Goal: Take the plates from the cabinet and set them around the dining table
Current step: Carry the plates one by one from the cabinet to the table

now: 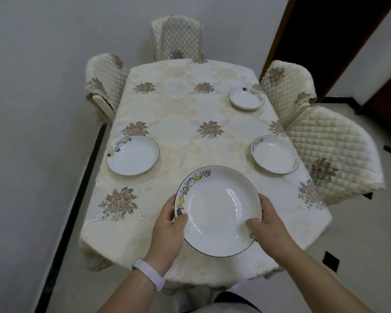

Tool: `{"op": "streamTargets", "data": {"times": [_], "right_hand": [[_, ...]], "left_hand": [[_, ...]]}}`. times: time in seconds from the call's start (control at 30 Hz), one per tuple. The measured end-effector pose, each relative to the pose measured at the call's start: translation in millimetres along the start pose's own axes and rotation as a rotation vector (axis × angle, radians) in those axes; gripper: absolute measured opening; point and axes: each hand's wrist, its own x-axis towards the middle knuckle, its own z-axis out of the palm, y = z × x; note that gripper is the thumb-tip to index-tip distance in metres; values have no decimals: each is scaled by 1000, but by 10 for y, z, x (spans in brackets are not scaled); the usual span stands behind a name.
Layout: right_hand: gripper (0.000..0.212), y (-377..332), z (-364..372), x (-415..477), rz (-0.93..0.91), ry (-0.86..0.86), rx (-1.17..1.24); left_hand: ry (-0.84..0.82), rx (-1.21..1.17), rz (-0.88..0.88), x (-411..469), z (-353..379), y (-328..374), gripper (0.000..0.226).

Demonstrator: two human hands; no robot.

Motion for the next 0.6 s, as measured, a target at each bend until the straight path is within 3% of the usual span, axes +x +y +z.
{"op": "streamTargets", "data": {"times": [0.17,0.6], "right_hand": [[63,202,63,138,56,9,-87],[55,873,217,709,202,-167,-297]], "left_hand": [[-25,127,-63,245,59,-226,58],[-52,478,-289,475,167,-913,49]]}}
